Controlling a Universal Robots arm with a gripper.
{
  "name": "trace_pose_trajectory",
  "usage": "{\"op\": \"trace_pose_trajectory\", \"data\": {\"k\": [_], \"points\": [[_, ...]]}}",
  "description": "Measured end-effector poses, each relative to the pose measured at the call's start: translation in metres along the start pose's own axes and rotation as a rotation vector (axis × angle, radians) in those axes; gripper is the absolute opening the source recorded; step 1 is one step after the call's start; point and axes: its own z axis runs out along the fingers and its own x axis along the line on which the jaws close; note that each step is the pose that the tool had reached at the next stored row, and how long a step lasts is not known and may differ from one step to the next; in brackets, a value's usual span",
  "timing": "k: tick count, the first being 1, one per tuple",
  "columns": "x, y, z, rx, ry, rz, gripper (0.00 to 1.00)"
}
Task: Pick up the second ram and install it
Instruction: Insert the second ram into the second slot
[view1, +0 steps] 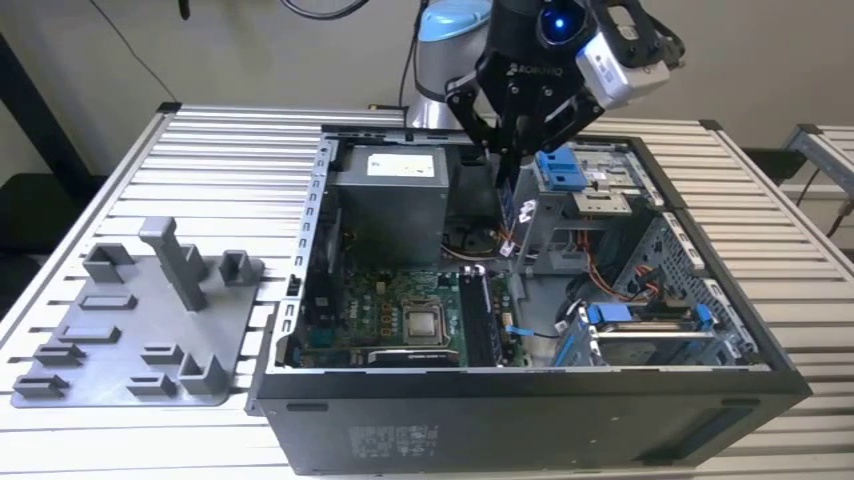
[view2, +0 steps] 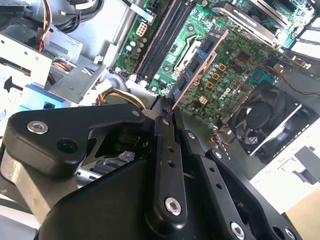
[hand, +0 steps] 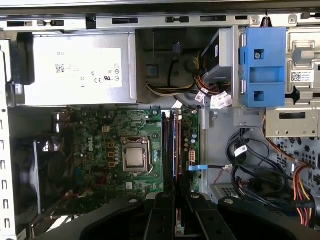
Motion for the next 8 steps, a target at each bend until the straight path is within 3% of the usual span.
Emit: {"op": "trace_pose_trajectory", "data": {"k": [8], "points": [[0.0,0.0,0.0047,0.0002,0.0002,0.02,0.15]]}}
